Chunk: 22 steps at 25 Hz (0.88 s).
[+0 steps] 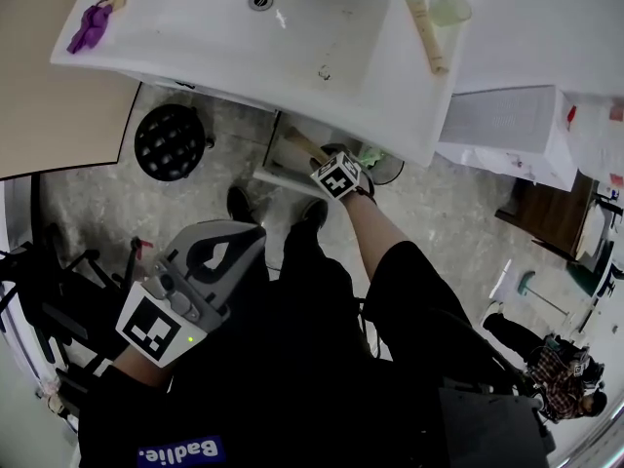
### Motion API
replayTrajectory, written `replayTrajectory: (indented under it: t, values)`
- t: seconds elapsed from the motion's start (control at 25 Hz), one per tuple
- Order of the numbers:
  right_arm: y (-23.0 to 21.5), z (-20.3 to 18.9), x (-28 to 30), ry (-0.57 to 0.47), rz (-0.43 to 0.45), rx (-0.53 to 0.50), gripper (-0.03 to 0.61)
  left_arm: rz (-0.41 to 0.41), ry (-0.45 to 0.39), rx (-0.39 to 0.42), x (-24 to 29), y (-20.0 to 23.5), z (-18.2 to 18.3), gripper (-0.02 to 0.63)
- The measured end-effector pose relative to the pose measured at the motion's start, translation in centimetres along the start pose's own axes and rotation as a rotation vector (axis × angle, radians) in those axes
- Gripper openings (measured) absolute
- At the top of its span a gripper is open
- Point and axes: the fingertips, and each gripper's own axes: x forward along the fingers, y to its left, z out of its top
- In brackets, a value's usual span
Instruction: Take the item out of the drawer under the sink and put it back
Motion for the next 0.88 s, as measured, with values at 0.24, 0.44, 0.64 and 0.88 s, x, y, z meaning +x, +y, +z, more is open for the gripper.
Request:
replayTrajectory:
  t: [0.24, 0.44, 0.64, 0.88]
  values:
    - [-0.6, -0.6, 2.7, 0.042, -0.002, 0.006, 0.127, 0.015, 0.005, 0.002, -0.1, 0.8, -0.8, 0.005]
    - [-1.0, -1.3, 4.6, 0.079, -0.012, -0.012, 0.127, 0.029, 0.005, 0.019, 0.0, 1.3, -0.7, 0.005]
    - [-1.3, -1.2, 5.4, 0.090, -0.009, -0.027, 0.127, 0.037, 0.015, 0.020, 0.2, 1.2, -1.2, 0.005]
    - [-1.6, -1.4, 6.2, 0.109, -0.010, -0.039, 0.126, 0.053, 0.039, 0.010, 0.0, 1.3, -2.0, 0.005]
